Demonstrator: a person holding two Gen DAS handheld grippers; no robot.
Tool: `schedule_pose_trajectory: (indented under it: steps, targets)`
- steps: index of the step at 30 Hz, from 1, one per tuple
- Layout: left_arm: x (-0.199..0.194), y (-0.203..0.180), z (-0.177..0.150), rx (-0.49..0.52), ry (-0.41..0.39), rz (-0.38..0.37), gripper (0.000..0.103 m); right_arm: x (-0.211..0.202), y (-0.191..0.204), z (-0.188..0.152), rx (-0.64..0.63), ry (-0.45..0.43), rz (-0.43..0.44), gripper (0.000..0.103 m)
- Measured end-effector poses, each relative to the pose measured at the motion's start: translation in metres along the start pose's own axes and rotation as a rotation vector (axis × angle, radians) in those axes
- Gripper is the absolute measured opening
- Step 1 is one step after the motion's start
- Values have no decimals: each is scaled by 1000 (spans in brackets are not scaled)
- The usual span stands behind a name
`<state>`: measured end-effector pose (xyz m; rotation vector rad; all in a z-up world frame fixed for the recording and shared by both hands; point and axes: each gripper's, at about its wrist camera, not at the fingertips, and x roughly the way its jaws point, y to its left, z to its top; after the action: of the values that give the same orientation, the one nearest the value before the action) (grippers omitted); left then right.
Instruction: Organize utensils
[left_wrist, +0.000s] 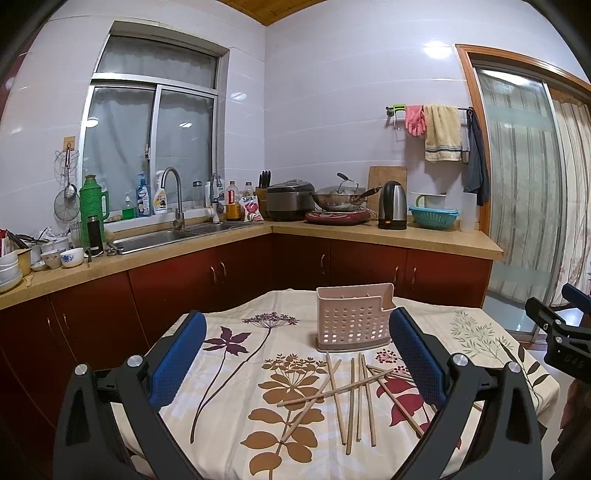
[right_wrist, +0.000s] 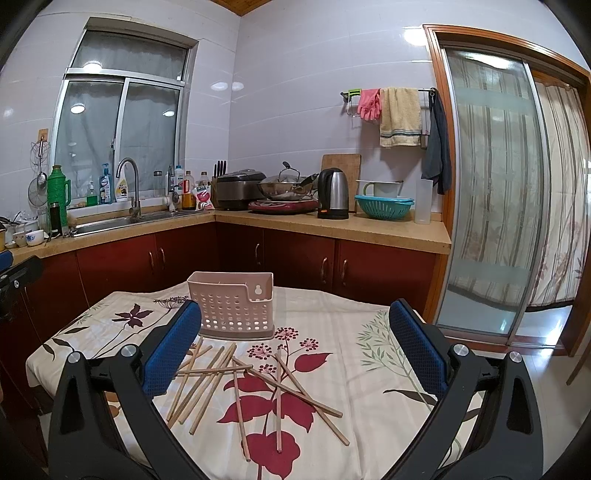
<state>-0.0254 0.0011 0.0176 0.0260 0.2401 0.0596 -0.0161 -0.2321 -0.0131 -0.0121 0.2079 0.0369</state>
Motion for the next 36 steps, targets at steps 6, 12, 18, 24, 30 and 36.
schedule_pose_trajectory:
  steps: [6,12,18,24,30,36]
  targets:
    - [0,1,0,-2,0,-1,97,0,0,0,-2,0,-1,99]
    - [0,2,0,-3,-1,1,97,0,1,-1,-1,-1,-1,99]
    - [0,5,0,-8,4,4,97,1,1,-2,-2,2,0,99]
    - [0,5,-1,-8,3,3,97,1,1,-3,-2,3,1,99]
    - [0,5,-1,-8,3,3,97,1,2,-3,-2,3,0,99]
    - [0,5,-1,-7,4,2,97,2,2,-3,-2,3,0,99]
